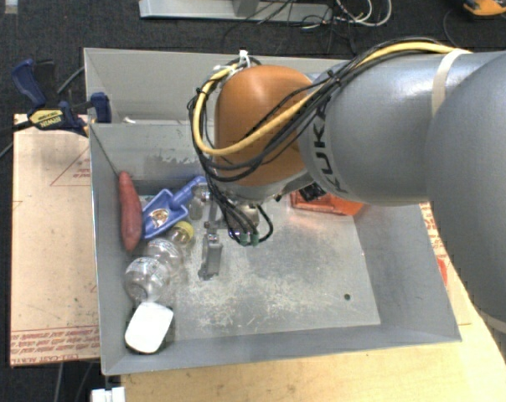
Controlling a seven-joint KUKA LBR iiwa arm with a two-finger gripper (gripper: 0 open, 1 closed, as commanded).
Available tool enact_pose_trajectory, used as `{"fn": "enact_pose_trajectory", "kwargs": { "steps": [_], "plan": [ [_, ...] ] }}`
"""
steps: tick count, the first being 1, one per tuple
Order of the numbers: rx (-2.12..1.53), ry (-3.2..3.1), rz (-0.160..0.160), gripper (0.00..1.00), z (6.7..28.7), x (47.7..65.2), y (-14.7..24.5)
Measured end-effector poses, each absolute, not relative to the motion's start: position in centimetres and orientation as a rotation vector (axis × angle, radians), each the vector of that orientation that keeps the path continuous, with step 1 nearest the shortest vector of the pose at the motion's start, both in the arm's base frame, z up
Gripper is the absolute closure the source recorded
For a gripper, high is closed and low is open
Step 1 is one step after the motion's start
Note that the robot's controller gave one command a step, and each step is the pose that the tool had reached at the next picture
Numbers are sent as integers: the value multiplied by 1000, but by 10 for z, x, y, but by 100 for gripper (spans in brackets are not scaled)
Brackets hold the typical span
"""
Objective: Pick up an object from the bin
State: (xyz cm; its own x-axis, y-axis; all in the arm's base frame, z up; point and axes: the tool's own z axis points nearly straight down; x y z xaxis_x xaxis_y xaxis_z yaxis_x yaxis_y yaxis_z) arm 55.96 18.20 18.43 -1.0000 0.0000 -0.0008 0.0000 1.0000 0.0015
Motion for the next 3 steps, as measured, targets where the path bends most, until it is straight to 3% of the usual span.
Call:
{"fn": "enact_pose_trajectory", "kwargs": {
  "steps": [1, 2, 3],
  "plan": [
    [-191, 3133, 4, 0, 121, 539, 222],
    [-403, 3113, 3, 0, 108, 548, 217],
    [-252, 3126, 5, 0, 69, 502, 224]
  ]
}}
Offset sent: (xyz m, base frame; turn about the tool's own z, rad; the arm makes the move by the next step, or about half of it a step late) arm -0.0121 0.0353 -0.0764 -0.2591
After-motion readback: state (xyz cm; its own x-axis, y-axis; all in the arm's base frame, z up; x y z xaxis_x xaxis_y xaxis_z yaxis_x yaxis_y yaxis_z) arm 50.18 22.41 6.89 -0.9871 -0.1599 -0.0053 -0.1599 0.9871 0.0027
